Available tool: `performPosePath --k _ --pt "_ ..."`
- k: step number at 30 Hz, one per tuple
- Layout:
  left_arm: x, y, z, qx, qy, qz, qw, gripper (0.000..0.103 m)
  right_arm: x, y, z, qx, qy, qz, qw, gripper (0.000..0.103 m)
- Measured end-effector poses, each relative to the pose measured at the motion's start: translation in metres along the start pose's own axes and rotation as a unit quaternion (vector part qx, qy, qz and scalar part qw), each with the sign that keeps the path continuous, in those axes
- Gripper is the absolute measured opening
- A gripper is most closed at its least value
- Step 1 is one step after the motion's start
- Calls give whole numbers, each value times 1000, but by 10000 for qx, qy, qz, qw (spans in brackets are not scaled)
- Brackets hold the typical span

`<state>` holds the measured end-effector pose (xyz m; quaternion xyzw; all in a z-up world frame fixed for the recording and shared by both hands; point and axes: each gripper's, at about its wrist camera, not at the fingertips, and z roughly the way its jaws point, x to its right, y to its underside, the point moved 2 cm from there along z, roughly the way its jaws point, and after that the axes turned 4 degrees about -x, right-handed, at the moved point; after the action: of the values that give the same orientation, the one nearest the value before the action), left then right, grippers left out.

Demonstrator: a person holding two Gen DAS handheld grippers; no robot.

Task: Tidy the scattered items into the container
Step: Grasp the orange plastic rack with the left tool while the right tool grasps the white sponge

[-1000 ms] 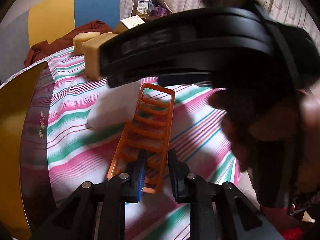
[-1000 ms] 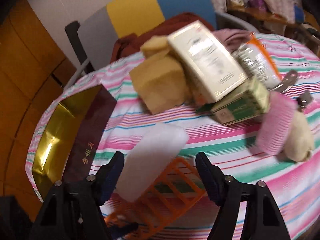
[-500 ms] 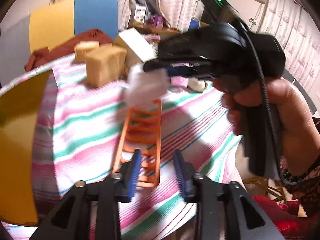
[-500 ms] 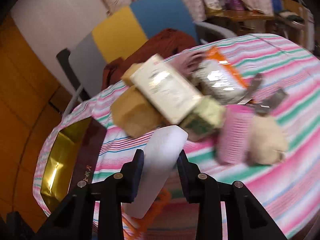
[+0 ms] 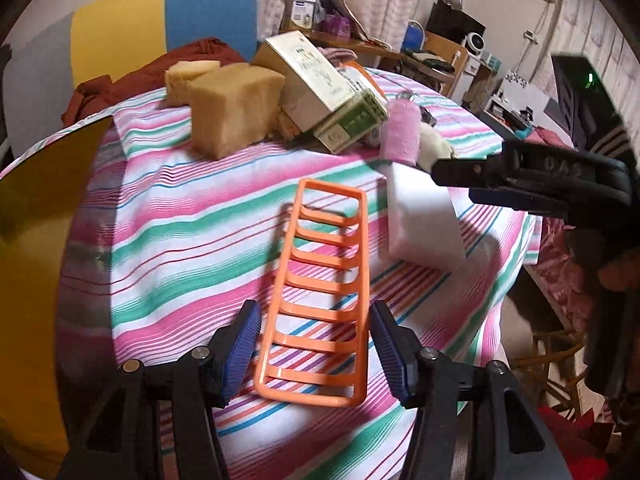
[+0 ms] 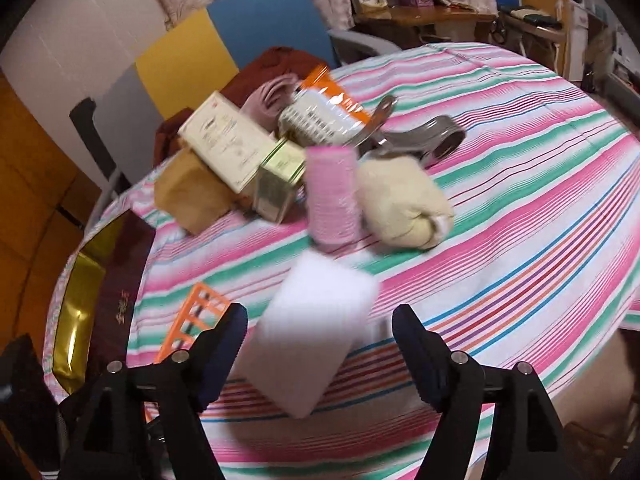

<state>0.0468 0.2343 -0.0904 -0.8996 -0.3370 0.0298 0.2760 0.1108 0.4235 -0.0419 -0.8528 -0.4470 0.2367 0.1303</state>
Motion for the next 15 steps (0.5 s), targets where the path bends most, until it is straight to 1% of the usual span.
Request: performPosePath --k 3,5,7,8,9,10,11,13,15 --pt "4 6 -4 64 -217 114 9997 51 -9 5 15 -131 -1 37 9999 76" --pt "6 9 -7 75 -284 185 9994 51 -12 8 19 -116 203 -23 9997 76" --pt "6 11 -9 82 -315 198 9993 51 -18 10 22 -6 435 -213 9988 73" --pt "5 11 -10 98 -317 173 9993 51 -21 10 24 22 588 -329 9977 67" --pt "3 11 -12 115 -309 129 9994 51 -22 11 25 46 668 -399 9970 65" --pt "1 11 -13 125 -294 93 9994 51 -21 11 25 83 652 -419 9970 64" --pt "-1 10 -15 143 -279 48 9995 51 -20 12 24 98 658 -431 9969 61" --pt "-4 10 -18 174 -279 -32 9995 51 -18 12 19 154 672 -404 9968 53" --pt "-8 9 -23 228 -221 -130 9994 51 -12 9 15 173 621 -330 9974 40"
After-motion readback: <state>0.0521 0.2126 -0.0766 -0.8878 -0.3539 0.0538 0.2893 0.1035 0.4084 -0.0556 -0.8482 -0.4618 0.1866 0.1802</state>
